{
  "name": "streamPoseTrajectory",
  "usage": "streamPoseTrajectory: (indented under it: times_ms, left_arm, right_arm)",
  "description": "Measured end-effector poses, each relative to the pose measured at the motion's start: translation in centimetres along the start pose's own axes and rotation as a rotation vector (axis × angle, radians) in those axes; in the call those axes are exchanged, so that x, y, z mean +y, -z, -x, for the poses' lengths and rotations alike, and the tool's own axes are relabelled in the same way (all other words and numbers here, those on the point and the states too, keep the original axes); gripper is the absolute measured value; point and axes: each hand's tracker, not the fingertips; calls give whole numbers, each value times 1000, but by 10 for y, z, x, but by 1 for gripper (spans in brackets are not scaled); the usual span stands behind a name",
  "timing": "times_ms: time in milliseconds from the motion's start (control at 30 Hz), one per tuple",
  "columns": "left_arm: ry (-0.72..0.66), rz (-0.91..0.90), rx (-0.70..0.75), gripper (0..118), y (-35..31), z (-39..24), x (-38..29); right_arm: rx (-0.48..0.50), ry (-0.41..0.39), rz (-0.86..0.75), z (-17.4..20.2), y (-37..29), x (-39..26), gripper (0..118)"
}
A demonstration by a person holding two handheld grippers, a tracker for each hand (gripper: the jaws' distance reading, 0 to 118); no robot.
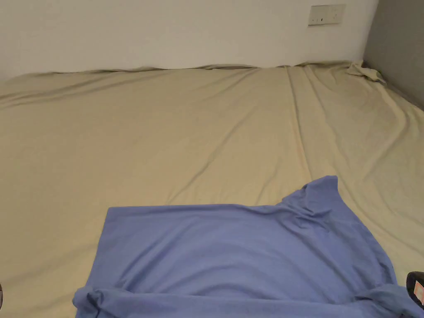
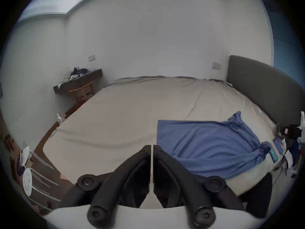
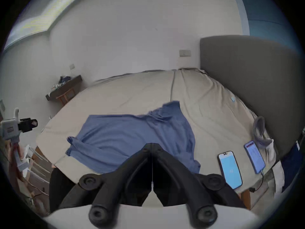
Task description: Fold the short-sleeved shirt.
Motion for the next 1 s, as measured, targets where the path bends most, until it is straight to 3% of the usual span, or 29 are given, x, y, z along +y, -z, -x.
streamPoseTrajectory:
  times_ms: [233, 400, 433, 467, 500, 533, 667, 833, 933, 1000]
  left_arm:
    - [8, -37, -95, 2, 35, -12, 28]
    - [14, -11, -237, 3, 141, -31, 77]
    - [6, 22, -239, 19, 173, -32, 84]
    - [-15, 84, -230, 65, 207, -33, 90]
    - [-11, 149, -212, 88, 239, -36, 93]
    - [-1, 175, -205, 89, 268, -39, 91]
    - [35, 378, -134, 89, 376, -46, 74]
    - [-53, 507, -148, 87, 448, -44, 45]
    - [-50, 520, -153, 27, 448, -44, 25]
    - [-23, 462, -140, 21, 431, -49, 16]
  right_arm:
    - [27, 16, 1, 0, 15, 8, 3]
    - [35, -13, 18, 1, 40, 21, 3]
    - [34, -18, 21, 2, 47, 25, 3]
    - [36, -22, 24, 2, 53, 28, 3]
    - [37, -25, 28, 3, 59, 31, 3]
    - [38, -25, 31, 2, 65, 33, 3]
    - [35, -22, 59, -1, 93, 41, 3]
    - [22, -23, 92, -8, 124, 45, 3]
    - [20, -23, 106, -9, 136, 44, 3]
    - [24, -23, 116, -11, 143, 43, 3]
